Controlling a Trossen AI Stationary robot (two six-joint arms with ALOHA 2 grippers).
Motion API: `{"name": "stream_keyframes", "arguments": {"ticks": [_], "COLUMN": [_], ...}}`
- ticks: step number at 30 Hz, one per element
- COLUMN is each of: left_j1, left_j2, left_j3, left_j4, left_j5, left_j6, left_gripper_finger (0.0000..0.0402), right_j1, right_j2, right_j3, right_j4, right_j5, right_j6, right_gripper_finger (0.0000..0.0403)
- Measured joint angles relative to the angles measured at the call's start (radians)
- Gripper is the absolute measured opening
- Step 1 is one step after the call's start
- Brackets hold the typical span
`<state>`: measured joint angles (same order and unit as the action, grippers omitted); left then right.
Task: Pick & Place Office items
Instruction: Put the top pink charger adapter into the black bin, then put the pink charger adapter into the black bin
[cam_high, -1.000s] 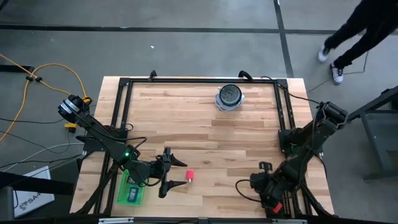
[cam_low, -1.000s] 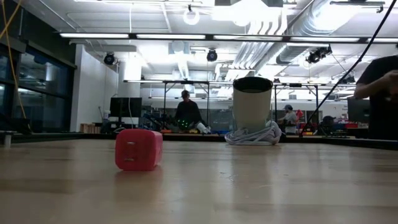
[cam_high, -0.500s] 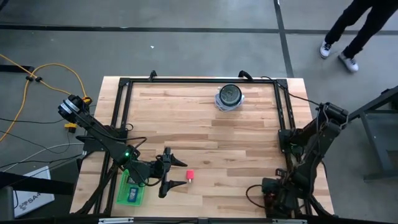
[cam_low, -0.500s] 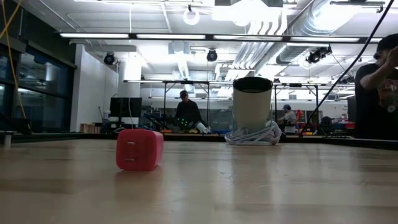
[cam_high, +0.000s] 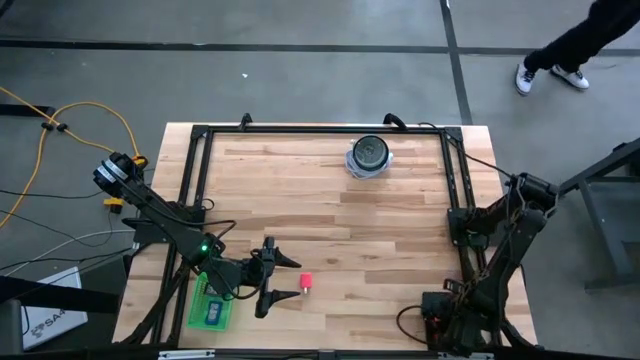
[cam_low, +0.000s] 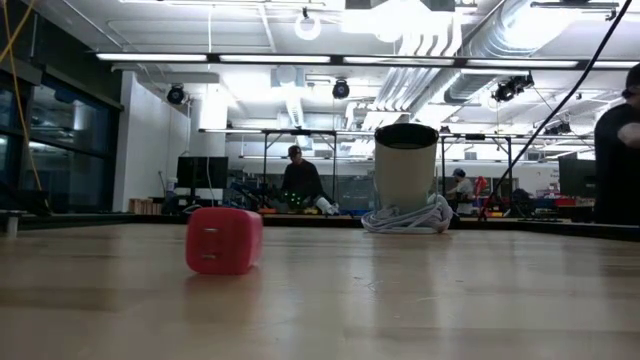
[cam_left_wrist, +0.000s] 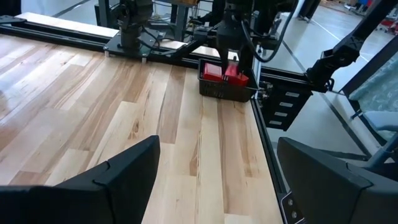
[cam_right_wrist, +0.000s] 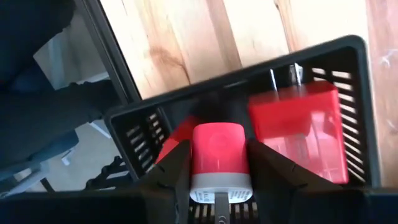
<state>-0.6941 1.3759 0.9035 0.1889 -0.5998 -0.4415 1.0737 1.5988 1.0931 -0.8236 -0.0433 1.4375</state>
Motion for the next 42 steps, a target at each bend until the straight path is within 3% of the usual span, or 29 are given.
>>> {"name": "stream_keyframes", "arguments": {"ticks": [12,21,37,42], "left_j1": [0.000,0.000,0.000,0.000], "left_j2": [0.000,0.000,0.000,0.000], "left_j3": [0.000,0.000,0.000,0.000], "left_j4": [0.000,0.000,0.000,0.000], "left_j5": [0.000,0.000,0.000,0.000], "left_j6": [0.000,0.000,0.000,0.000], "left_gripper_finger": [0.0317,0.0317,0.0317,0.0317], "right_j1": [0.000,0.000,-0.001,-0.031], "right_j2": [0.051,0.051,0.051,0.042], "right_j3": [0.000,0.000,0.000,0.000], "right_j4": [0.038,0.051,0.052,0.050], "right_j5": [0.011,0.018,0.013,-0.068], "right_j6": [-0.011,-0.009,-0.009,-0.025], "right_gripper_finger": [0.0122,0.0165,0.0136,0.0136]}}
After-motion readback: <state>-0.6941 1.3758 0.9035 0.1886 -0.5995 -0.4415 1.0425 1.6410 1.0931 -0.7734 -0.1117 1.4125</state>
